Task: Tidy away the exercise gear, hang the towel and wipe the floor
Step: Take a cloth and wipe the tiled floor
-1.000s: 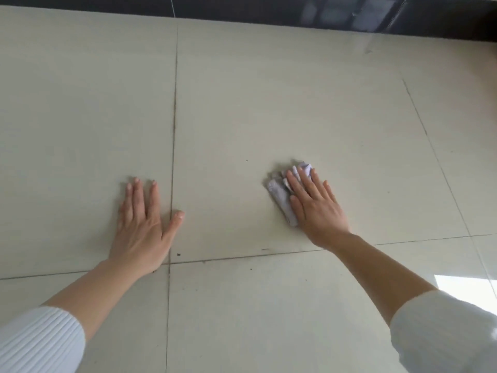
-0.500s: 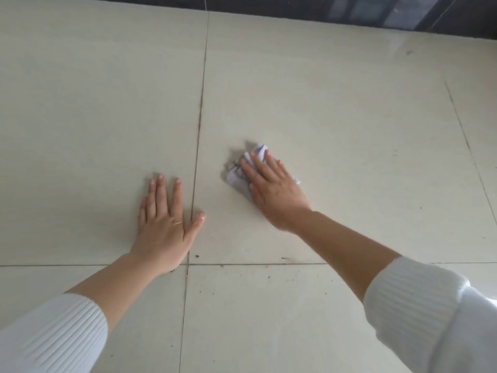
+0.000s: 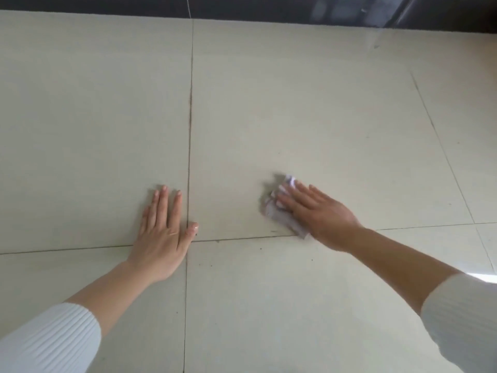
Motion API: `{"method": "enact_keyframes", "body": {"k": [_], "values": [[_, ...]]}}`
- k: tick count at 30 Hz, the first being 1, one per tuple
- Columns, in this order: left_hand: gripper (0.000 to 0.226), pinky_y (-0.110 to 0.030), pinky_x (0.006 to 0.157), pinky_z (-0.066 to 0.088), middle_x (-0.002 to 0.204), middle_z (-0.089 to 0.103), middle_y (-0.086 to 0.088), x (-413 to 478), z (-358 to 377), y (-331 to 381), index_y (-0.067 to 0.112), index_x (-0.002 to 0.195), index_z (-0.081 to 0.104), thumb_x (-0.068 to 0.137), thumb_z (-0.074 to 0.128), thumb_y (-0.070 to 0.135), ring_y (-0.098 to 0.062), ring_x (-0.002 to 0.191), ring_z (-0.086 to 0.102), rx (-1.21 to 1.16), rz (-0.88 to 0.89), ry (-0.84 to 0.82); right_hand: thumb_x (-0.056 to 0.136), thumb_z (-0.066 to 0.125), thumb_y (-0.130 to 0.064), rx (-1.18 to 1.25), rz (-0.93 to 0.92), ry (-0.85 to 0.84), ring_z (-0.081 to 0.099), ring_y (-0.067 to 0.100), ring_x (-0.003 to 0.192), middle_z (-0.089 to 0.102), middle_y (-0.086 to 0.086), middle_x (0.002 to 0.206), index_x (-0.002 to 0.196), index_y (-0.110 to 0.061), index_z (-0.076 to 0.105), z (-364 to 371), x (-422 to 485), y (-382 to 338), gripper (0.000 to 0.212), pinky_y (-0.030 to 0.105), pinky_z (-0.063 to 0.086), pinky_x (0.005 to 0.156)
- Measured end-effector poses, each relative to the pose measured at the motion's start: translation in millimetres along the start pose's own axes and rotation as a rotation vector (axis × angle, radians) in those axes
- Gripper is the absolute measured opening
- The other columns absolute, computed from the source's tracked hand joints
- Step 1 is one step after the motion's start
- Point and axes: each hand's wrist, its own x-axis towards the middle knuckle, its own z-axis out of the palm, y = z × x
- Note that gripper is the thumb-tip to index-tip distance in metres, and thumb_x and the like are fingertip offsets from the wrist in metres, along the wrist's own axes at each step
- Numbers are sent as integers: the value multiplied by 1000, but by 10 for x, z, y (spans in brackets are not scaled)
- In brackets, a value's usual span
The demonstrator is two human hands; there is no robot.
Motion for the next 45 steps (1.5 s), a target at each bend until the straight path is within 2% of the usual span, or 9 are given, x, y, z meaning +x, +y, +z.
{"method": "enact_keyframes", "body": {"k": [3, 6, 20, 23, 28, 33, 36, 40, 45], "values": [[84, -33, 116, -13, 151, -35, -1, -122, 28, -47, 19, 147, -21, 82, -5, 69, -12, 139, -34, -5, 21, -16, 104, 18, -27, 229, 584, 11, -9, 20, 148, -9, -6, 162, 152, -29, -9, -102, 216, 370, 56, 38, 5, 121], [88, -32, 114, -16, 147, -41, 0, -106, 45, -67, 19, 143, -28, 76, -16, 74, -12, 137, -38, 1, 25, -34, 103, 19, -25, 403, 773, 45, -11, 25, 148, -8, -5, 162, 154, -25, 1, -120, 673, 285, 54, 39, 0, 120], [78, -22, 110, -22, 150, -37, 7, -114, -61, -139, 29, 147, -19, 79, -8, 65, -5, 135, -38, -47, 57, -83, 85, 43, -4, 255, -370, -78, -6, 30, 148, 5, 3, 162, 154, -23, 14, 68, 58, -1542, 77, 41, -5, 120], [80, -33, 117, -11, 153, -32, 2, -283, 52, -109, 24, 148, -18, 82, -8, 67, -11, 140, -32, 17, 70, -45, 87, 43, -9, 159, -520, -66, 4, 25, 149, 17, 1, 160, 152, -22, 25, 169, -392, -1419, 68, 40, 12, 121], [77, -27, 115, -19, 152, -37, 2, -695, 198, -83, 25, 146, -22, 84, -6, 67, -10, 139, -34, 44, 123, -82, 95, 35, -24, 43, -74, 101, 30, 28, 142, 34, 11, 153, 147, -9, 35, 202, -658, -489, 54, 39, 27, 115], [76, -24, 113, -21, 152, -37, 4, -974, 81, -494, 30, 147, -20, 82, -6, 68, -8, 139, -34, 137, 122, -114, 104, 19, -30, 303, 688, 120, -4, 18, 149, 0, -4, 162, 154, -23, 8, 224, -797, -381, 52, 36, 10, 121], [76, -36, 118, -9, 153, -34, 4, -982, 116, -528, 28, 149, -18, 84, -5, 66, -10, 140, -32, 125, 73, -101, 104, 22, -22, 397, 891, 173, -4, 21, 149, 2, -3, 162, 154, -22, 13, 280, -720, -749, 51, 33, 2, 121], [81, -37, 118, -11, 152, -35, 2, -904, 149, -507, 23, 146, -22, 80, -4, 68, -10, 139, -34, 91, 51, -121, 102, 34, -14, 445, 773, 220, 5, 26, 149, 14, -1, 160, 152, -20, 26, 348, -825, -1293, 50, 38, 6, 121], [81, -40, 119, -8, 147, -41, 6, -796, 115, -521, 32, 144, -26, 77, -2, 73, -10, 138, -36, 93, 68, -125, 93, 40, -21, 401, 238, 81, 11, 37, 146, 20, 4, 159, 152, -19, 24, 374, -1056, -2082, 61, 51, 19, 117]]}}
